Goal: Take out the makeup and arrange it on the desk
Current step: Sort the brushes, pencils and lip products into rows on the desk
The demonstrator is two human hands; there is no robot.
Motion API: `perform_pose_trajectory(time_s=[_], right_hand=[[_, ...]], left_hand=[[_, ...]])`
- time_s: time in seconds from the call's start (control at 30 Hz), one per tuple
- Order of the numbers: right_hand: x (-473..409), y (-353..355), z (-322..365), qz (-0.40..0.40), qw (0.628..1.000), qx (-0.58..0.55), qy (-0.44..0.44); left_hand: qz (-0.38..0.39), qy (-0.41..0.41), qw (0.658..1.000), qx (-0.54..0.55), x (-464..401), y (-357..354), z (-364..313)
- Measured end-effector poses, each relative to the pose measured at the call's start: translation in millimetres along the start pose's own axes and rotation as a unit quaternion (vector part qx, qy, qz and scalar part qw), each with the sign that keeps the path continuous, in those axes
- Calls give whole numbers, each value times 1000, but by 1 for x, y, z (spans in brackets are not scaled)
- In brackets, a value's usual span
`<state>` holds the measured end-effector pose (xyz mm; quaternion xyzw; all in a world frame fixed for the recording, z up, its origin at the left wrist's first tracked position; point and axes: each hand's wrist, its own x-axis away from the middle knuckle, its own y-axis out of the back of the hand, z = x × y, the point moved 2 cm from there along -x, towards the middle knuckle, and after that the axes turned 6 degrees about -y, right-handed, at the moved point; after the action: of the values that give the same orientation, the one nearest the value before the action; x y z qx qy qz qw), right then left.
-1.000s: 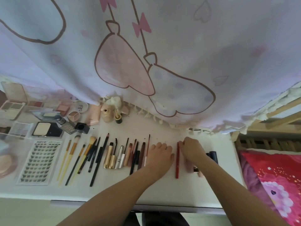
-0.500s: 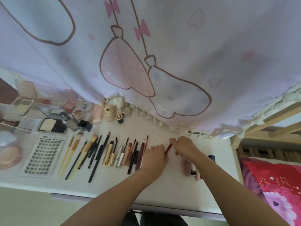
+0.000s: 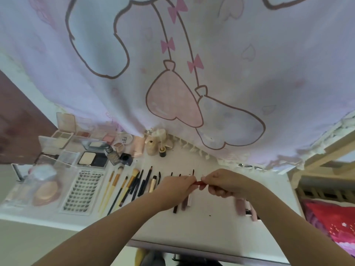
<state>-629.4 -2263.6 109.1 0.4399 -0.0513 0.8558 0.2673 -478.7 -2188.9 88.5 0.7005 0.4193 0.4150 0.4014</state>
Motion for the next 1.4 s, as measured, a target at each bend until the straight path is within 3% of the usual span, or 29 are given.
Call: perform_pose_trajectory(time_s=[0.2, 0.4, 0.47, 0.57, 0.67, 0.77, 0.87, 1.0, 1.17, 1.4], right_hand=[[11, -11, 4, 19, 998, 24, 54], [13, -14, -5, 26, 998, 26, 51], [18, 3, -22, -5, 999, 22, 47], [32, 47, -53, -82, 995, -45, 22], [21, 41, -55, -89, 993, -76, 10], [-12, 10, -44, -77, 996, -45, -26], [-39, 7, -57, -165, 985, 22, -38], [-55, 7, -68, -257, 953, 146, -65], [-70, -6, -67, -256, 943, 194, -82], [-83, -20, -61, -270, 927, 255, -51]], left_hand=[[8, -69, 996, -51, 15, 9, 12], [16, -98, 993, -56, 11, 7, 6], [19, -62, 996, -55, 18, 5, 23], [8, 65, 997, -39, 34, 2, 69], [9, 78, 991, 111, 19, -1, 47], [18, 90, 962, 256, -21, -17, 7], [22, 170, 938, 301, -47, -45, 3], [2, 223, 948, 228, -63, -56, -1], [-12, 195, 981, 5, -71, -57, -8], [16, 166, 983, -72, -71, -71, 3]])
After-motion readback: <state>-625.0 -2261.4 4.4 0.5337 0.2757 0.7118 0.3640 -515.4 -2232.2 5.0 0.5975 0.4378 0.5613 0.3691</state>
